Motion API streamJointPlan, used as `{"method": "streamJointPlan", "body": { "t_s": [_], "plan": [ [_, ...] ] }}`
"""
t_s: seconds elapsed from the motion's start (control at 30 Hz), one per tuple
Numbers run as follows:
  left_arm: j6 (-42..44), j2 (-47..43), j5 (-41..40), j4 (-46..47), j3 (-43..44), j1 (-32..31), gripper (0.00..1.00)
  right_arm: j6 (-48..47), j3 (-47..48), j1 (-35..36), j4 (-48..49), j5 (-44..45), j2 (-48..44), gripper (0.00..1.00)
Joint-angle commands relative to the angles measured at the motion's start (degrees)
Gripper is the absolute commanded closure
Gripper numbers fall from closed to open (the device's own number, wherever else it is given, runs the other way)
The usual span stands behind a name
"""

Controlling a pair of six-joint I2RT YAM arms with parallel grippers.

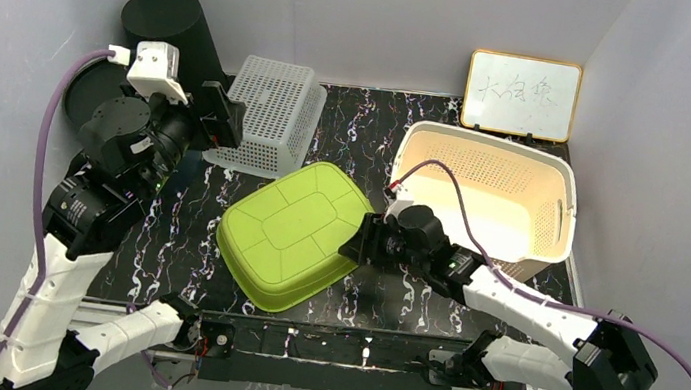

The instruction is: Turn the large container upside down

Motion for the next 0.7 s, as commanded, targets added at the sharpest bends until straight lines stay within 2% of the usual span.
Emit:
{"method": "streamJointPlan", "body": {
  "t_s": [0.0,0.17,0.37,0.67],
  "plan": [
    [-0.2,0.2,0.7,1.4,-0.9,-0.3,0.02,-7.1,7.4,0.5,-5.3,7.2,2.1,0.52],
    [-0.3,0.1,1.0,0.9,-1.3,-0.2,0.02,-14.5,13.2,2.7,-9.5,12.4,7.3,0.52],
    [-0.6,0.0,1.0,1.0,-2.7,-0.2,0.02,-21.7,18.3,7.4,-9.7,16.0,13.6,0.52],
    [-1.0,0.0,2.2,0.2,-2.8,-0.2,0.02,-26.3,18.8,15.5,-8.8,22.2,23.3,0.53]
  ]
}}
